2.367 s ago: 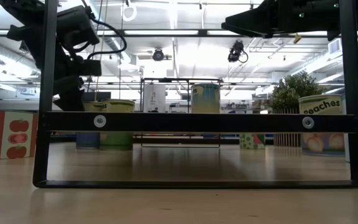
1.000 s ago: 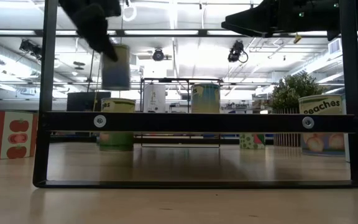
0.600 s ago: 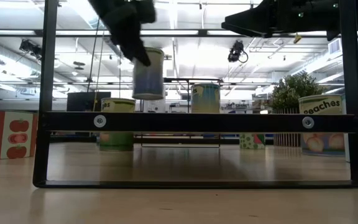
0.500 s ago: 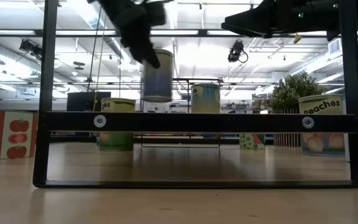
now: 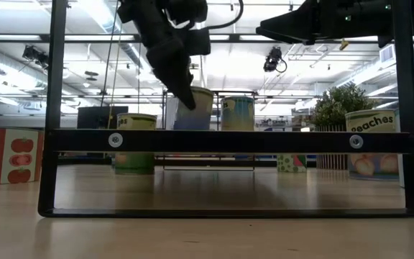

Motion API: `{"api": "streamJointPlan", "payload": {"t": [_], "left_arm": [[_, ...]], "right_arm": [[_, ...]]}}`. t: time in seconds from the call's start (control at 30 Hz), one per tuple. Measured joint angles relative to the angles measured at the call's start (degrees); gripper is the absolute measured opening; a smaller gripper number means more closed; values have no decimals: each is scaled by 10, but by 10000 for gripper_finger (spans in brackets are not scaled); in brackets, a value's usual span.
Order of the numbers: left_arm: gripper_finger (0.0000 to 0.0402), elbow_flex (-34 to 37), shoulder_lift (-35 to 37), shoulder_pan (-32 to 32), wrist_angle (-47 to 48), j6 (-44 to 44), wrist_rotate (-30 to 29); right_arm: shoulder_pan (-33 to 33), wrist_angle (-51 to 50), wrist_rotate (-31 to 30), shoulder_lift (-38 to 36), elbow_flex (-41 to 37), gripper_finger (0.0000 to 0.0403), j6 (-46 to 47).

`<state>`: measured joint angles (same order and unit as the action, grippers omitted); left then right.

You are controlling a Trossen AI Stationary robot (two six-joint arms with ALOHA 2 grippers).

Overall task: Pick and place cans onto a shelf
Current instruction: Put the canned peas on the shelf

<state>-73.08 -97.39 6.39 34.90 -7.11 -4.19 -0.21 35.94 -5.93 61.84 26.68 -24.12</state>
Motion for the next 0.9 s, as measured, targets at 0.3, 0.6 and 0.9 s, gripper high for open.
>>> {"api": "streamJointPlan", "payload": {"t": [0.3,0.6,0.9], "left_arm": [[371,0,-2,-2,1,2,-35],[393,-8,2,-25,9,-28,-97],[393,-18,2,-62,14,-64,-183]], "right_arm": [[0,0,2,0,0,373,0],[0,0,2,0,0,373,0],[0,0,2,0,0,373,1]]}}
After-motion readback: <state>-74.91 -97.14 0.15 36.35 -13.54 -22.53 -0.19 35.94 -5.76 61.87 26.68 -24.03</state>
